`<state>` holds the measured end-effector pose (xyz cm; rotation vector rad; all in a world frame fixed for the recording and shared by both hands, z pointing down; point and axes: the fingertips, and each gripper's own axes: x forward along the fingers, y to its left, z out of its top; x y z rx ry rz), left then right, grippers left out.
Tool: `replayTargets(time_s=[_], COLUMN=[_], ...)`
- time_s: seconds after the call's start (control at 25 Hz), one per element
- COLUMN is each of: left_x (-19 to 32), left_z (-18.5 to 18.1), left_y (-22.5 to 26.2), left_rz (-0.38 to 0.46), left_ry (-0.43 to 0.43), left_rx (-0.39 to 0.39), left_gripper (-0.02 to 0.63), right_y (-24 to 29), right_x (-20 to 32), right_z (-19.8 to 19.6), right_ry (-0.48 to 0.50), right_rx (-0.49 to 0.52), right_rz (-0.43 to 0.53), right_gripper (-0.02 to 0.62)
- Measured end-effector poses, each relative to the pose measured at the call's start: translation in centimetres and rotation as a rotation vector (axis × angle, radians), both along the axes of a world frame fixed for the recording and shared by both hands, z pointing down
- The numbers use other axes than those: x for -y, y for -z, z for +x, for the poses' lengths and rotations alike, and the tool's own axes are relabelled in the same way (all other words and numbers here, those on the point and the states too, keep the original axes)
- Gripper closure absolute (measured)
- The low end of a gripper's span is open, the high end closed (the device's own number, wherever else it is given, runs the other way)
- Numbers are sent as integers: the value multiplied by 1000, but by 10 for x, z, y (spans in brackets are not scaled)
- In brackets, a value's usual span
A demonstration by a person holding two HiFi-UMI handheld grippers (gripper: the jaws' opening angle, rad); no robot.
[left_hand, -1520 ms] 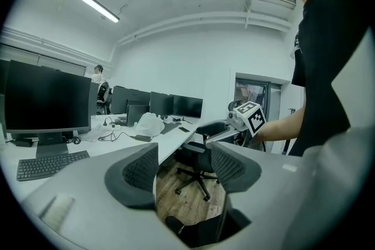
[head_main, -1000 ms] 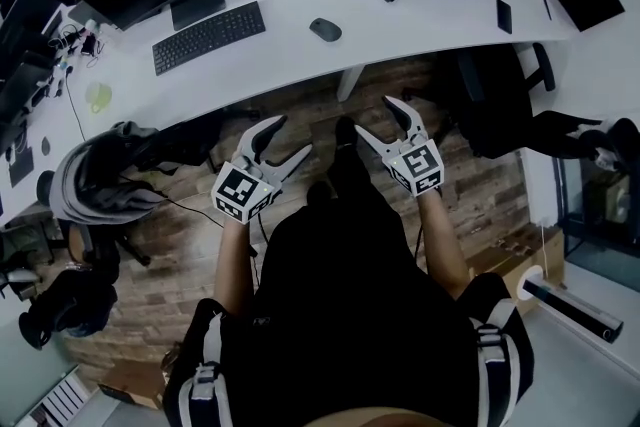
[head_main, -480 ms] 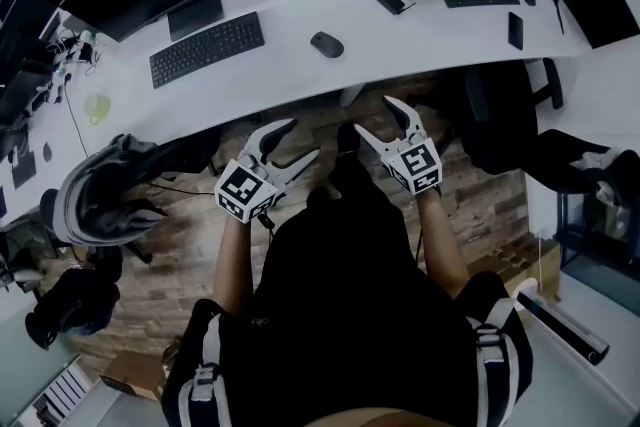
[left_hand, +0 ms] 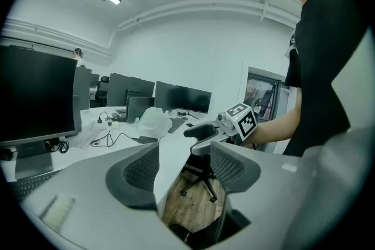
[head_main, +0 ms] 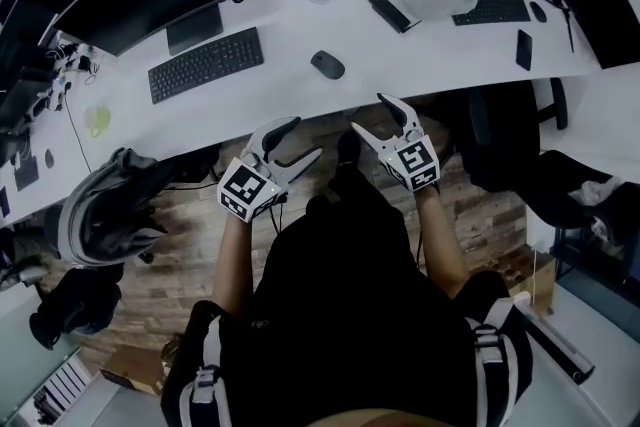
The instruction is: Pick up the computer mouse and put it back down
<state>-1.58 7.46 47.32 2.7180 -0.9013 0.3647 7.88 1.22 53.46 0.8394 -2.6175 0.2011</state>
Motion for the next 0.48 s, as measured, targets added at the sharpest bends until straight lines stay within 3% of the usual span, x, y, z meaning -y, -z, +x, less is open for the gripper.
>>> replayTargets(time_s=[0.48], left_x=[53], left_z=[-2], left_y=[1], left_rz=[-11], left_ry=[88], left_rx=[13], left_gripper=[347], right_y=[-4], right_x=[57], right_z=[-2], right_ry=[84], right_rx=[-6], right_rz=[-14], right_gripper=[281])
